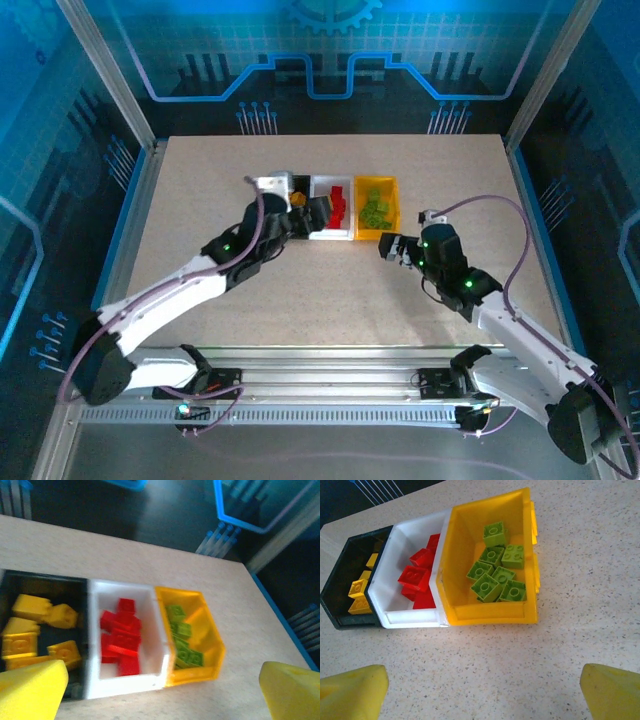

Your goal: Sort the legos into containers by color

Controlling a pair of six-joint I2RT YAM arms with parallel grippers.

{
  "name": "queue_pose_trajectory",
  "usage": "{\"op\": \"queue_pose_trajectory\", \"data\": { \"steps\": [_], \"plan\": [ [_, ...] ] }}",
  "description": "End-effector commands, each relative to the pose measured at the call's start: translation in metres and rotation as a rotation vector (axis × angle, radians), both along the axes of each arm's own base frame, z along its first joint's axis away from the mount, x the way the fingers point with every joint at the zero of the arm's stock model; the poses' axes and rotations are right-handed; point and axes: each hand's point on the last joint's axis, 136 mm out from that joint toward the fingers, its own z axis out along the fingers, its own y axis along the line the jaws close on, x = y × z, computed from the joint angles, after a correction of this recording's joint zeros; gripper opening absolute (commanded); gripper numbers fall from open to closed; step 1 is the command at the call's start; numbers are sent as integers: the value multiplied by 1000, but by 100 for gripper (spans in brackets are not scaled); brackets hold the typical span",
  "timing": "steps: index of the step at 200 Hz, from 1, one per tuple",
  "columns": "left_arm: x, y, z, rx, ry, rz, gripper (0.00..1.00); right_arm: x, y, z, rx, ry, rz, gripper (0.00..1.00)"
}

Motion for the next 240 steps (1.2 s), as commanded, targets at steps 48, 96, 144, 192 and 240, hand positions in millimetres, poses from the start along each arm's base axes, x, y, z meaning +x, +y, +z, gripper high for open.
{"op": "queue_pose_trajectory", "data": {
  "steps": [48,96,144,192,240],
  "plan": [
    [4,188,-68,362,-6,526,99,5,-23,-3,57,-91,-160,100],
    [31,233,-121,467,61,560,99,6,-41,-12,-6,-52,-236,100],
    [60,216,-157,561,19,412,99,7,-56,-12,-31,-60,-275,100],
    [56,217,-159,504,0,391,99,17,-78,-3,-107,-145,-322,100],
    [40,221,-160,375,-152,340,99,33,-97,8,-298,-227,-252,100]
  ]
}}
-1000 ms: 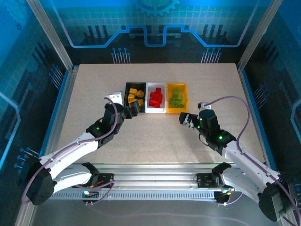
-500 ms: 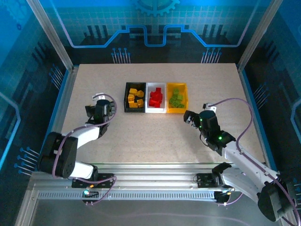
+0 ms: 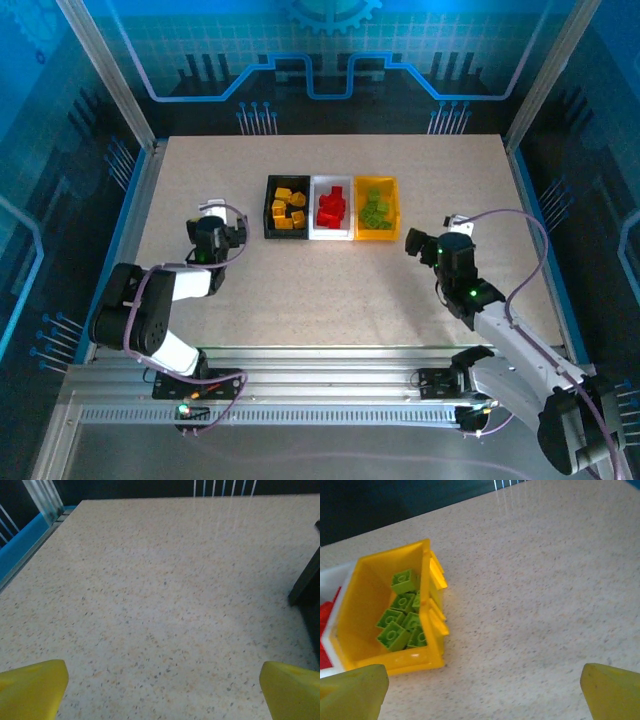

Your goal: Sort the legos into containers by color

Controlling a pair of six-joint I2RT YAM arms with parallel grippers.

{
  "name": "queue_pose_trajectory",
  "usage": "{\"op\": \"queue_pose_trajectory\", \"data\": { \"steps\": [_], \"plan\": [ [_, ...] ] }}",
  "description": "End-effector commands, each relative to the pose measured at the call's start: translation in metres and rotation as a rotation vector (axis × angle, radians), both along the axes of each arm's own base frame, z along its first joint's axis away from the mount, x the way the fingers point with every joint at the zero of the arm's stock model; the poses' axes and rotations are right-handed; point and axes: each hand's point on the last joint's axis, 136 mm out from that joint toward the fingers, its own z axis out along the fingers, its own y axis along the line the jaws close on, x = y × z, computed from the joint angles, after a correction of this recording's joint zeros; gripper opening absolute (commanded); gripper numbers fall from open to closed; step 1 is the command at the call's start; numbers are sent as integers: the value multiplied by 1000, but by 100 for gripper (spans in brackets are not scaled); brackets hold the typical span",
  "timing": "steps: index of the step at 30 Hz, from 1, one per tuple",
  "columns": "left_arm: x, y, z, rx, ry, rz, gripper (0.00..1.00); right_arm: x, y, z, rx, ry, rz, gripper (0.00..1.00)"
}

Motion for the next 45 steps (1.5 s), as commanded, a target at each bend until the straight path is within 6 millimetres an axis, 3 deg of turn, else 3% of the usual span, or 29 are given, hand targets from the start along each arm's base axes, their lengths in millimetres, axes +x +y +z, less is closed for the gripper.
{"op": "queue_pose_trajectory", "data": {
  "steps": [1,5,8,13,20,45],
  "plan": [
    [-14,-4,8,-58,-166,-71,99,14,-17,21,-142,-80,9,100],
    [-7,0,2,-64,-90,-32,99,20,-43,4,-195,-65,-24,100],
    [-6,0,1,-65,-78,-30,99,24,-51,-11,-234,-108,-15,100],
    [-6,0,1,-66,-78,-31,99,47,-36,-22,-281,-152,84,100],
    [-6,1,0,-68,-75,-30,99,82,-28,-61,-301,-78,140,100],
    [-6,0,0,-67,-75,-31,99,83,-28,-62,-274,-61,157,100]
  ]
}}
